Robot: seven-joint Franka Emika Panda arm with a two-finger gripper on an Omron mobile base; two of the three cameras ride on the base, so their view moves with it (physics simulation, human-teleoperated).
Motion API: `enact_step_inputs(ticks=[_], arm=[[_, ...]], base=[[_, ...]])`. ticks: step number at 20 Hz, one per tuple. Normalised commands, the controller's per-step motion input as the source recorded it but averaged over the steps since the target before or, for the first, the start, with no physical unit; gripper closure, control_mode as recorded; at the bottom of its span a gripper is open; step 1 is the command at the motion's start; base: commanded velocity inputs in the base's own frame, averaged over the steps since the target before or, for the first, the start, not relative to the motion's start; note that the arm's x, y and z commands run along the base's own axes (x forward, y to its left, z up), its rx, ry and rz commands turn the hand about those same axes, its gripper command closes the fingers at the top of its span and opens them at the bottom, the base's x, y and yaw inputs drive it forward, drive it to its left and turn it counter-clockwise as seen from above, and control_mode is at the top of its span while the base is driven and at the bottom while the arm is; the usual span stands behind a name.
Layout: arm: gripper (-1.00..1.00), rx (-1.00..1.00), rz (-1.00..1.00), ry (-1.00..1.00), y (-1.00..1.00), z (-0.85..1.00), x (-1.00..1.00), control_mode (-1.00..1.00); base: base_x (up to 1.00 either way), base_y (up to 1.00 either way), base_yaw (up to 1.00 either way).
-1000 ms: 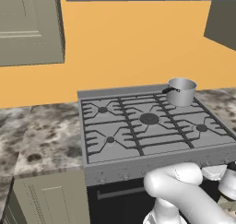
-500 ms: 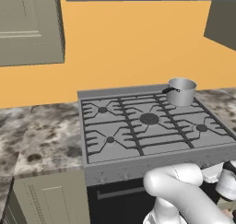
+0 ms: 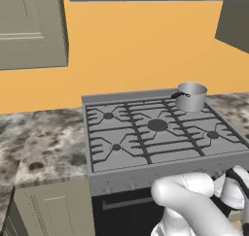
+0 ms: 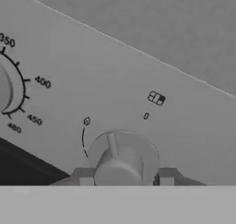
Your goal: Turn on the rear right burner of the stove.
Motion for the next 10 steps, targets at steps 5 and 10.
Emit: enact_step_inputs(ticks=[5, 10], arm=[[1.00, -0.53, 0.10, 0.00, 0.00, 0.00, 0.08, -1.00], [1.00, -0.46, 0.13, 0.00, 0.00, 0.00, 0.01, -1.00]], base=[[0.00, 0.00, 0.00], [0.00, 0.00, 0.00]])
